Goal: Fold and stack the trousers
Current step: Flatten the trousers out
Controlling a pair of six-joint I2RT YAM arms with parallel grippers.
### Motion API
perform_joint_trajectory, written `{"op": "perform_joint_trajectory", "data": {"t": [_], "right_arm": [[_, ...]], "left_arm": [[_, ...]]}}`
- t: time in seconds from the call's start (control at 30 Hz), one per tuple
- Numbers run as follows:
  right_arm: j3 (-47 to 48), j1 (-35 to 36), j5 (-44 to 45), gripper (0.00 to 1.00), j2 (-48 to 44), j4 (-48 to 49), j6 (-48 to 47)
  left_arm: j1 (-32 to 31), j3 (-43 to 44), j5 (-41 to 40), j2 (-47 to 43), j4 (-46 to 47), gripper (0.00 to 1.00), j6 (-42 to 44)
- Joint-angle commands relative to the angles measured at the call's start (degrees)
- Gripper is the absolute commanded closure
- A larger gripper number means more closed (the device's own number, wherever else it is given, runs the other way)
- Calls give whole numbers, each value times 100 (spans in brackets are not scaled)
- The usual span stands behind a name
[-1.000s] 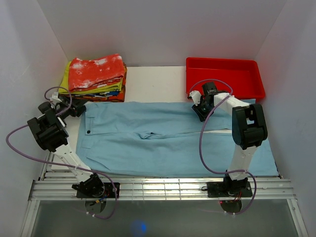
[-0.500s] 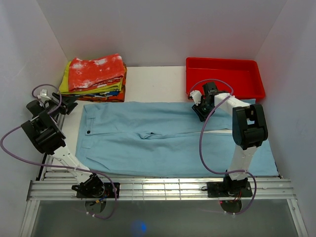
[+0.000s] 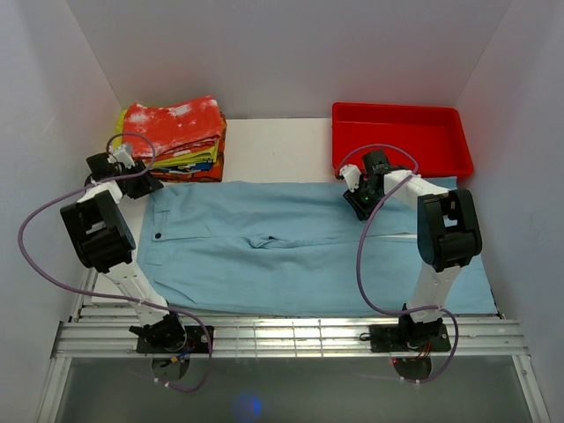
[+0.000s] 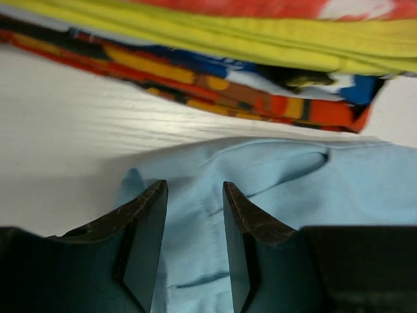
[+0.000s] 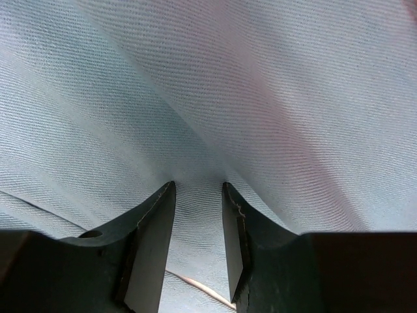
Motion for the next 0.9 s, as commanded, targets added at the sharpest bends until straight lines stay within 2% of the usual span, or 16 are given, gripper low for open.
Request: {"op": "perform_joint_trajectory", "data": {"t": [0.0, 0.33, 0.6, 0.73, 0.83, 0.87], "right_arm": [[-267, 26, 93, 59, 55, -136, 96], [-382, 26, 137, 59, 213, -4, 25], [-452, 26, 128, 60, 249, 57, 8], [-452, 26, 137, 60, 266, 66, -1], [-443, 26, 154, 61, 257, 75, -19], [-443, 26, 154, 61, 275, 75, -19]], "left_arm": [[96, 327, -714, 160, -621, 51, 366], [96, -111, -574, 90, -719, 48, 534], [87, 204, 217, 380, -675, 49, 358], [87, 380, 542, 565, -746, 55, 122], [87, 346, 691, 557, -588, 69, -28], [87, 337, 701, 530, -518, 77, -55]]}}
